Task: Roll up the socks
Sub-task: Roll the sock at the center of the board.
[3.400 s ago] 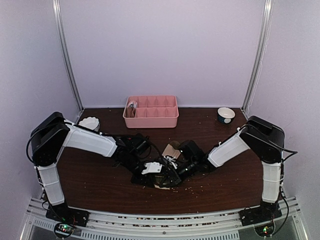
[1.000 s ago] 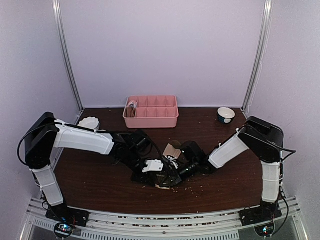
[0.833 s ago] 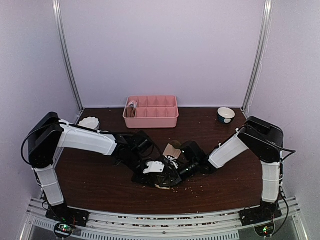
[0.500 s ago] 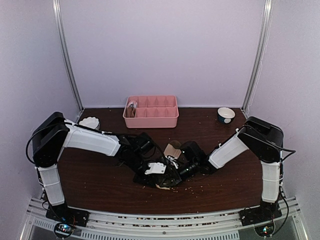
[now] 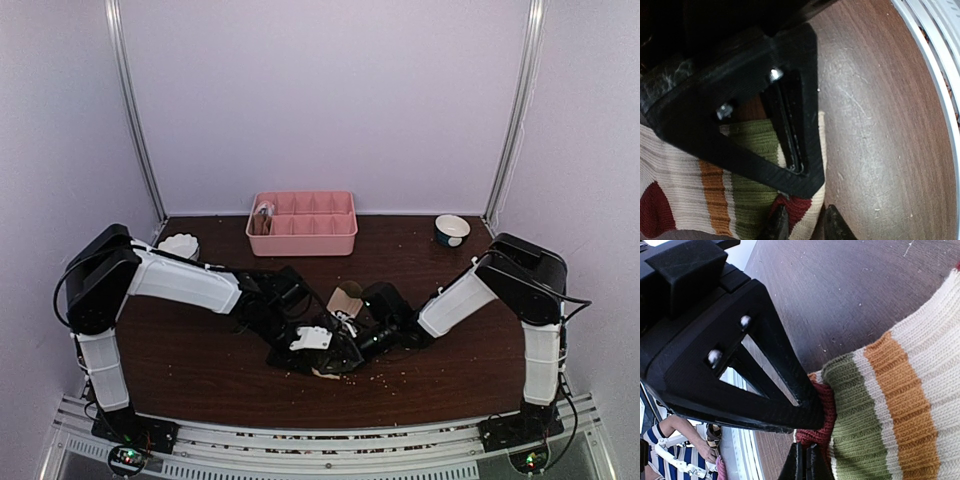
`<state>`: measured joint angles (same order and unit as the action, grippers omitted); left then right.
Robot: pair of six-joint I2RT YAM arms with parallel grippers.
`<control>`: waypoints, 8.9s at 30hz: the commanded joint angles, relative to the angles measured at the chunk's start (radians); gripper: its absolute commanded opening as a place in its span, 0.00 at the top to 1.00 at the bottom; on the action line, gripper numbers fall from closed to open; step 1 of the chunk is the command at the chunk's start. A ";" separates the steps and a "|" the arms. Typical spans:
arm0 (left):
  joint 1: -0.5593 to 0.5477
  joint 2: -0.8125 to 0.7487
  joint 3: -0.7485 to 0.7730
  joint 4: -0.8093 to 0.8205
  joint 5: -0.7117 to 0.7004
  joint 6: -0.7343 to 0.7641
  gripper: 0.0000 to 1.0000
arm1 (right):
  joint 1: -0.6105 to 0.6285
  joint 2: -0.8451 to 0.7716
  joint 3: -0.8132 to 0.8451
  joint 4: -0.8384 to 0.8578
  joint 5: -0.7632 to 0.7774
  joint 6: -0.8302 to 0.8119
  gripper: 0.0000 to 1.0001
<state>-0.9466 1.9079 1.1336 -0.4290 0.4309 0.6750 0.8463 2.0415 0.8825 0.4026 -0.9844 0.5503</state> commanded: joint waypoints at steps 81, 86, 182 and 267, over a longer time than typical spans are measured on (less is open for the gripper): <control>0.161 0.590 0.571 -0.682 0.088 -0.186 1.00 | 0.308 -0.242 -0.166 -0.070 0.932 -1.011 0.91; 0.161 0.580 0.565 -0.671 0.075 -0.186 1.00 | 0.306 -0.260 -0.171 -0.086 0.889 -0.951 0.98; 0.074 0.087 0.170 -0.094 0.017 0.049 0.60 | -0.009 -0.010 -0.142 -0.288 0.378 -0.311 1.00; 0.222 0.651 0.667 -0.844 0.302 -0.040 1.00 | 0.328 -0.189 -0.130 -0.027 0.925 -1.180 0.69</control>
<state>-0.7319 2.4878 1.8282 -1.3342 0.9379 0.6090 1.1786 1.8133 0.7280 0.4210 -0.0563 -0.6018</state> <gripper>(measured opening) 0.025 0.312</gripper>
